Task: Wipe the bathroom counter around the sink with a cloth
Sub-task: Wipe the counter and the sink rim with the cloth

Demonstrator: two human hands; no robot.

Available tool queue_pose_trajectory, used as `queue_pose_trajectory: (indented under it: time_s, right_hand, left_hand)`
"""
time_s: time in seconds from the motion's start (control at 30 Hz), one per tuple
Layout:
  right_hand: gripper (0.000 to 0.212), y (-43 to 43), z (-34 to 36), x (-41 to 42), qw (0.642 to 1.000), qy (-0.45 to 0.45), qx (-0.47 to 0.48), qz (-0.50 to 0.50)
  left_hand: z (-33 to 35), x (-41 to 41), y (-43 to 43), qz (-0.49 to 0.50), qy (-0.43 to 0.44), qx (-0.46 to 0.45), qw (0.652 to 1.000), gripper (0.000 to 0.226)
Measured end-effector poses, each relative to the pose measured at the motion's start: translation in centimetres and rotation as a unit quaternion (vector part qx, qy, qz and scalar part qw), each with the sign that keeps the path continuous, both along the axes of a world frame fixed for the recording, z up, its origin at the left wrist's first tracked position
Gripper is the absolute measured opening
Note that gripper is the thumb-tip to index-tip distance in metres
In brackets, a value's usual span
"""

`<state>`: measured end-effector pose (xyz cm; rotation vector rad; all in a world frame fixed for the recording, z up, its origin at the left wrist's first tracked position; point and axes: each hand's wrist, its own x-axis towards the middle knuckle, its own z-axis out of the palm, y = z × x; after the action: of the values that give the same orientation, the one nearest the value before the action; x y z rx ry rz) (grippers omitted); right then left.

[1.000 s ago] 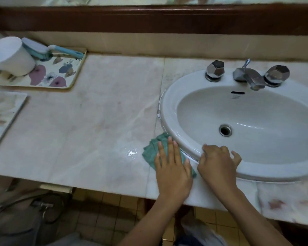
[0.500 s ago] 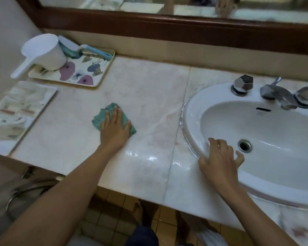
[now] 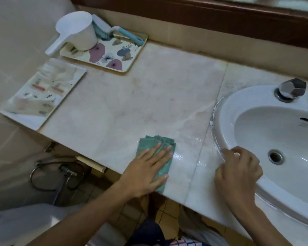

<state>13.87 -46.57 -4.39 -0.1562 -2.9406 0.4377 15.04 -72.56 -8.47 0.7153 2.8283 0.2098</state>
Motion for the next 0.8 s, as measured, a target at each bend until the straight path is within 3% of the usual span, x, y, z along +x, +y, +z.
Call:
queue_pose_trajectory:
  time_s: [0.1, 0.2, 0.3, 0.37, 0.5, 0.6, 0.73, 0.8]
  right_hand:
    - [0.044, -1.9, -0.6, 0.3, 0.994, -0.051, -0.015, 0.094]
    - [0.047, -2.4, -1.0, -0.4, 0.988, -0.086, 0.016, 0.124]
    - [0.049, -2.3, -1.3, -1.0, 0.983, -0.098, 0.054, 0.148]
    - [0.048, -2.3, -1.7, -1.0, 0.978, -0.116, 0.075, 0.154]
    - [0.052, -2.1, -2.2, -0.5, 0.976, -0.134, 0.09, 0.149]
    - [0.053, -2.3, -2.2, -0.4, 0.98, -0.119, 0.068, 0.143]
    - [0.05, -3.3, -2.0, -0.7, 0.988, -0.084, 0.046, 0.122]
    - [0.042, -3.8, -2.0, -1.1, 0.991, -0.069, 0.034, 0.11]
  left_hand:
    - [0.0, -4.1, -6.7, 0.047, 0.009, -0.006, 0.999, 0.067]
    - [-0.4, -10.5, -11.8, 0.193, 0.01, -0.004, 0.981, 0.071]
    - [-0.4, -15.1, -11.2, 0.328, 0.008, -0.011, 0.945, 0.067]
    - [-0.6, -14.9, -7.8, 0.359, 0.009, -0.007, 0.933, 0.065]
    - [-0.9, -6.6, 0.4, 0.227, 0.008, 0.034, 0.973, 0.068]
    - [-0.6, -0.1, 1.7, 0.127, -0.006, 0.038, 0.991, 0.065]
    - [0.0, 0.5, -6.8, 0.004, 0.013, 0.01, 1.0, 0.064]
    - [-0.1, -3.1, -12.9, 0.068, 0.014, 0.009, 0.998, 0.065]
